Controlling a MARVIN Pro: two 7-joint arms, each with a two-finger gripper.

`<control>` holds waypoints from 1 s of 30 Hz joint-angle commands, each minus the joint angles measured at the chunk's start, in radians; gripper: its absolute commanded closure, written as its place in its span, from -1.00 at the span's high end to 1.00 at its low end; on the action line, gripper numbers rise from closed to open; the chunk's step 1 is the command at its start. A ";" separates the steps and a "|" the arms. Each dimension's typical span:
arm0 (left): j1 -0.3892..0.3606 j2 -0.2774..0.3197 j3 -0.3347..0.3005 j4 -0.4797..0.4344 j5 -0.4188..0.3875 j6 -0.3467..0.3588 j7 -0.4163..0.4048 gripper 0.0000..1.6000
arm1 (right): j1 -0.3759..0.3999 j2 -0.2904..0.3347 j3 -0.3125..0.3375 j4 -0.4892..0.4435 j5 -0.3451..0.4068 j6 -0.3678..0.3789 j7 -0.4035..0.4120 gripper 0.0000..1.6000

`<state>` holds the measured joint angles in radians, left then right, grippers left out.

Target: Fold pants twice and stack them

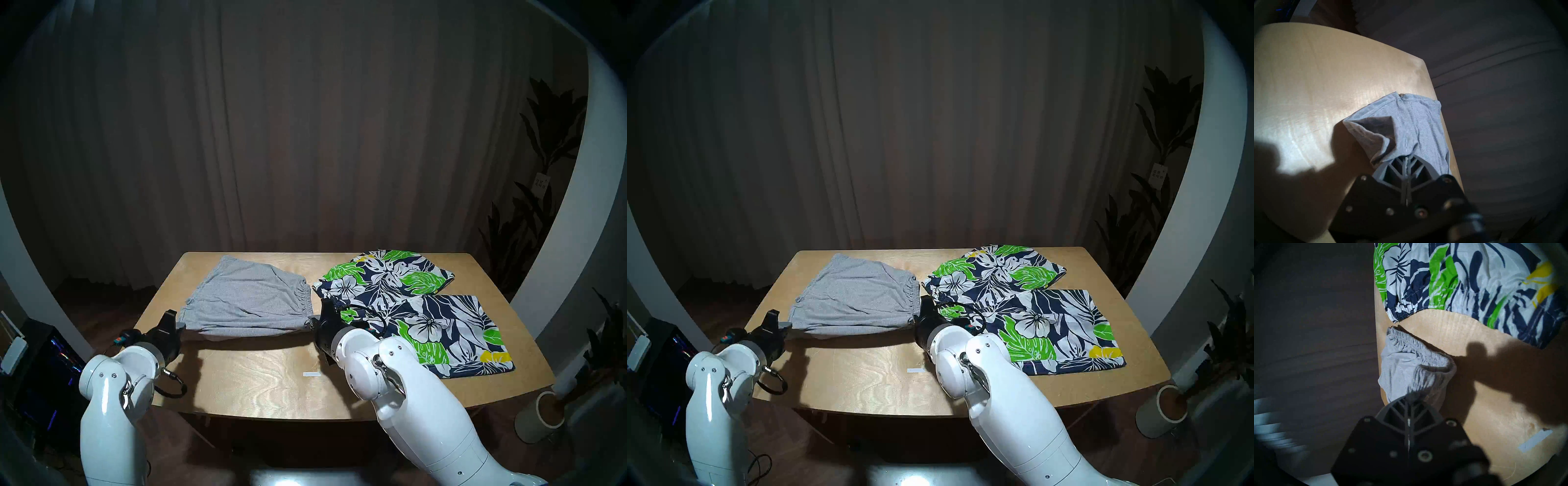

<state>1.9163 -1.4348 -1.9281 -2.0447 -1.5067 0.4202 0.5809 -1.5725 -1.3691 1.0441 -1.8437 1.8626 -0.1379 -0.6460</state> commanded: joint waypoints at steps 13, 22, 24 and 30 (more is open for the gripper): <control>-0.229 0.145 0.089 0.119 -0.011 0.005 0.034 -1.00 | 0.190 -0.107 0.009 0.161 0.010 0.001 0.013 -1.00; -0.319 0.199 0.117 0.204 -0.020 0.003 0.036 -1.00 | 0.257 -0.145 0.017 0.249 0.024 0.001 0.021 -1.00; -0.346 0.208 0.121 0.226 -0.019 0.004 0.038 -1.00 | 0.269 -0.150 0.019 0.261 0.026 0.001 0.022 -1.00; -0.382 0.245 0.127 0.274 -0.024 -0.007 0.031 -1.00 | 0.305 -0.172 0.026 0.312 0.031 -0.005 0.033 -1.00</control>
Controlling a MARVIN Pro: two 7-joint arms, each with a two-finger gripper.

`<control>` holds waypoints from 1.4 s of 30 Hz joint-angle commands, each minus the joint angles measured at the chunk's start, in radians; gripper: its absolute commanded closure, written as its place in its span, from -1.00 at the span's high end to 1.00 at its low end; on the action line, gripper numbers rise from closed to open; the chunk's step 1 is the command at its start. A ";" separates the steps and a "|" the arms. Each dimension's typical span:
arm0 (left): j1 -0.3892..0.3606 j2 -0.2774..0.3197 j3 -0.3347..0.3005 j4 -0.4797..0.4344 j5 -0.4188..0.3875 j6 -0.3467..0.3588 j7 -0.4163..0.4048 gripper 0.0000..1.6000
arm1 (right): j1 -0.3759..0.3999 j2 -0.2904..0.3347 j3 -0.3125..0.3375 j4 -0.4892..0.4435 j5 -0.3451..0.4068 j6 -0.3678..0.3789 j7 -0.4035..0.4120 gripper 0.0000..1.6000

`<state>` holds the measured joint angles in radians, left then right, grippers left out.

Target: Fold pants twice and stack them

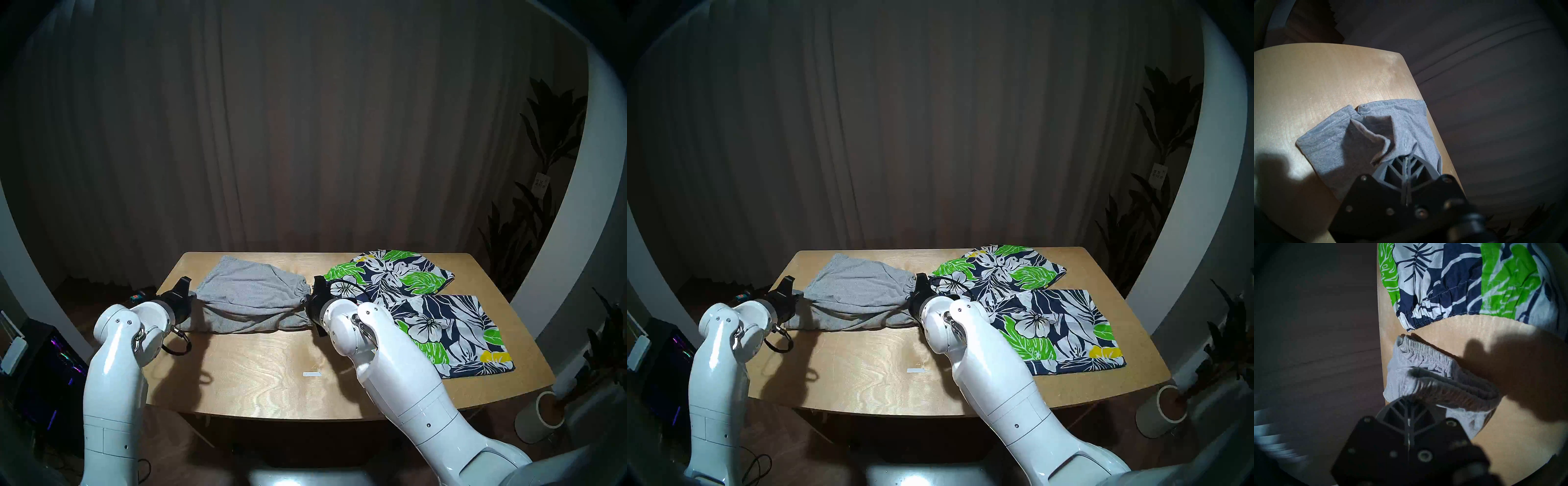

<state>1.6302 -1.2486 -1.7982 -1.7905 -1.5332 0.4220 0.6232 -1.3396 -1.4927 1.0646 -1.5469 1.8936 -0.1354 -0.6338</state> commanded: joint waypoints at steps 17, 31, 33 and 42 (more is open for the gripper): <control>-0.251 0.107 0.070 0.168 -0.006 -0.049 -0.052 -1.00 | 0.191 -0.113 0.006 0.163 -0.006 -0.026 0.067 -1.00; -0.369 0.152 0.142 0.301 0.024 -0.047 -0.090 -1.00 | 0.274 -0.150 0.012 0.275 -0.020 -0.039 0.094 -1.00; -0.388 0.153 0.152 0.319 0.026 -0.049 -0.096 -1.00 | 0.281 -0.155 0.013 0.291 -0.021 -0.041 0.100 -1.00; -0.466 0.156 0.199 0.394 0.048 -0.049 -0.123 -1.00 | 0.318 -0.169 0.017 0.348 -0.030 -0.048 0.119 -1.00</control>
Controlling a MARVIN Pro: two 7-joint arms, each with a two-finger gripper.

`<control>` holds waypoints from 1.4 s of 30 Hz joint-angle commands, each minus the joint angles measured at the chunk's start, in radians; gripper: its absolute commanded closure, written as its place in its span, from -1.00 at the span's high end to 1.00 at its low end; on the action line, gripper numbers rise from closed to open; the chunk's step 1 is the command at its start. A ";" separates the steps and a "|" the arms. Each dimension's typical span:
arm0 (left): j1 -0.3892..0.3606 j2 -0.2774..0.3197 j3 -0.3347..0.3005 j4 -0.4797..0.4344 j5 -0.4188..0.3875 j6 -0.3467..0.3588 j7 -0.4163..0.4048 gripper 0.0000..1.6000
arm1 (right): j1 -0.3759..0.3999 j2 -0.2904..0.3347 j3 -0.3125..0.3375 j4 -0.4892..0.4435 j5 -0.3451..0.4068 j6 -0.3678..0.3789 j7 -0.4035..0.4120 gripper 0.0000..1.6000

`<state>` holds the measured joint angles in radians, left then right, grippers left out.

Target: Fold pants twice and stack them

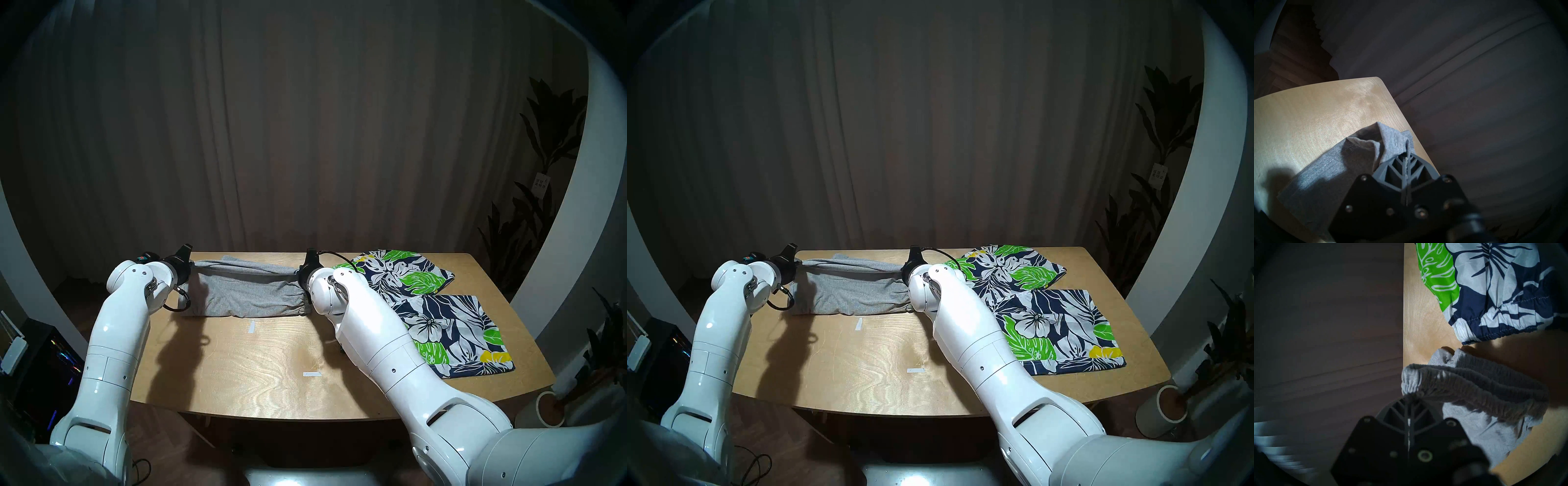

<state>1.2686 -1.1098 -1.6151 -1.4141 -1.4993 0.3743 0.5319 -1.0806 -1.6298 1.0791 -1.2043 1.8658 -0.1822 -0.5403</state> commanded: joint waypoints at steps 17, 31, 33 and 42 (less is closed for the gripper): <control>-0.240 0.004 0.112 0.170 0.079 -0.001 -0.063 -1.00 | 0.144 -0.045 0.029 0.149 -0.015 -0.009 0.053 -1.00; -0.345 -0.026 0.184 0.300 0.134 -0.002 -0.086 -1.00 | 0.160 -0.060 0.040 0.230 -0.012 -0.013 0.071 -1.00; -0.365 -0.032 0.196 0.324 0.144 -0.001 -0.087 -1.00 | 0.162 -0.061 0.045 0.240 -0.011 -0.016 0.074 -1.00; -0.424 -0.058 0.235 0.427 0.175 -0.002 -0.089 -1.00 | 0.176 -0.065 0.060 0.282 -0.010 -0.025 0.080 -1.00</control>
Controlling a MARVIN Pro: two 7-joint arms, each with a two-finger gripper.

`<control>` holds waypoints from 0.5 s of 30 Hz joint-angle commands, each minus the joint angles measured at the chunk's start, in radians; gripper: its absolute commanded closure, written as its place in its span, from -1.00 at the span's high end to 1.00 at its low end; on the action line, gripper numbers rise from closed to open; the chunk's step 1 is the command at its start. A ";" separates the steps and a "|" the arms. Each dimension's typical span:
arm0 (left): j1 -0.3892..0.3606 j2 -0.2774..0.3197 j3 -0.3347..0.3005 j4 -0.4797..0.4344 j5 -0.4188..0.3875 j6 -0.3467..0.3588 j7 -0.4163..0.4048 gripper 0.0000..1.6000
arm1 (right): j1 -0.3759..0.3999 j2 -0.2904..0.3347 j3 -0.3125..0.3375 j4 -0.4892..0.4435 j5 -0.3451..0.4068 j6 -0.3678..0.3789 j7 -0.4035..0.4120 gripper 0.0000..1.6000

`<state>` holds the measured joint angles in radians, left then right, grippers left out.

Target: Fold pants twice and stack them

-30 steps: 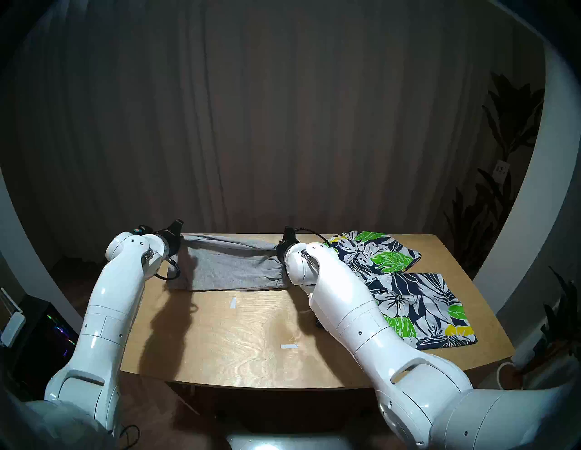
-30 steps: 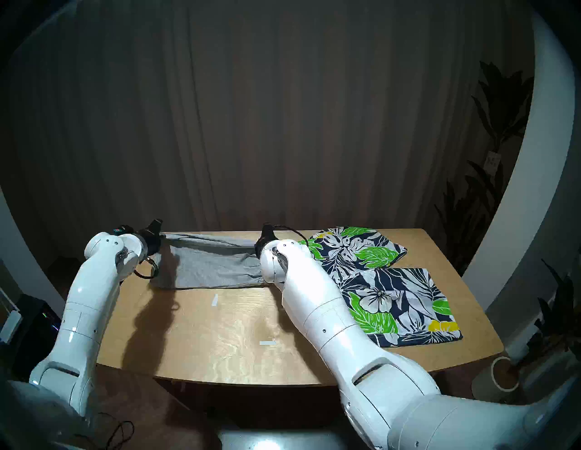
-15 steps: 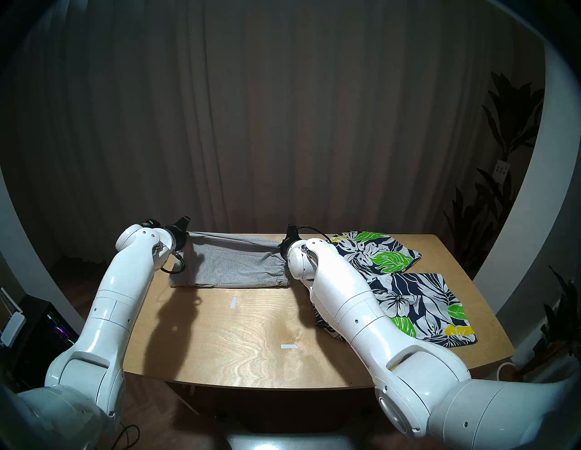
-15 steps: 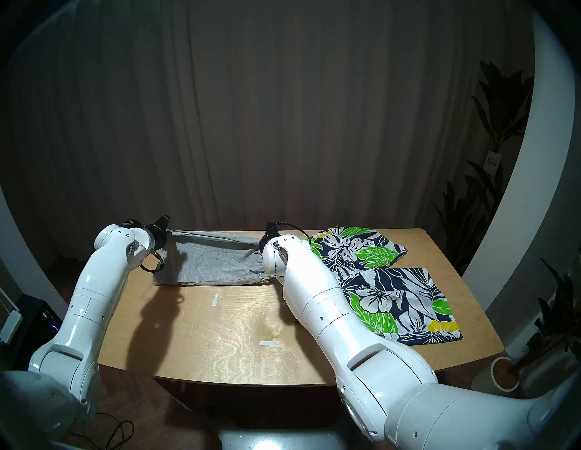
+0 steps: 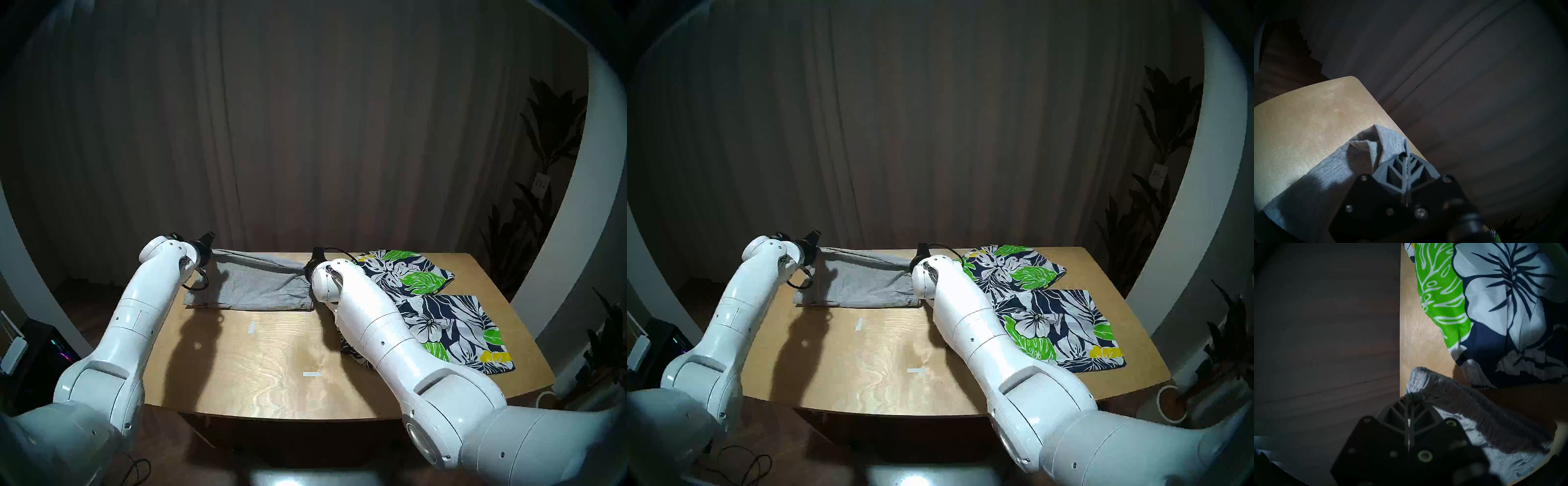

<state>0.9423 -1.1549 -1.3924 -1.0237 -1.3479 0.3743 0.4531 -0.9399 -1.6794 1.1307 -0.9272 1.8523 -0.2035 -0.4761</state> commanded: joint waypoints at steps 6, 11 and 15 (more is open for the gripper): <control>-0.153 -0.034 0.042 0.121 0.046 -0.001 -0.011 -1.00 | 0.042 -0.024 0.014 0.040 0.008 -0.011 0.020 -1.00; -0.182 -0.046 0.062 0.168 0.062 -0.002 -0.014 -1.00 | 0.046 -0.032 0.016 0.061 0.012 -0.015 0.023 -1.00; -0.221 -0.057 0.080 0.219 0.074 0.001 -0.012 -1.00 | 0.051 -0.037 0.018 0.078 0.016 -0.019 0.025 -1.00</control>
<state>0.8326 -1.1994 -1.3268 -0.8447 -1.2952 0.3743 0.4466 -0.9203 -1.6949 1.1465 -0.8541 1.8664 -0.2190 -0.4654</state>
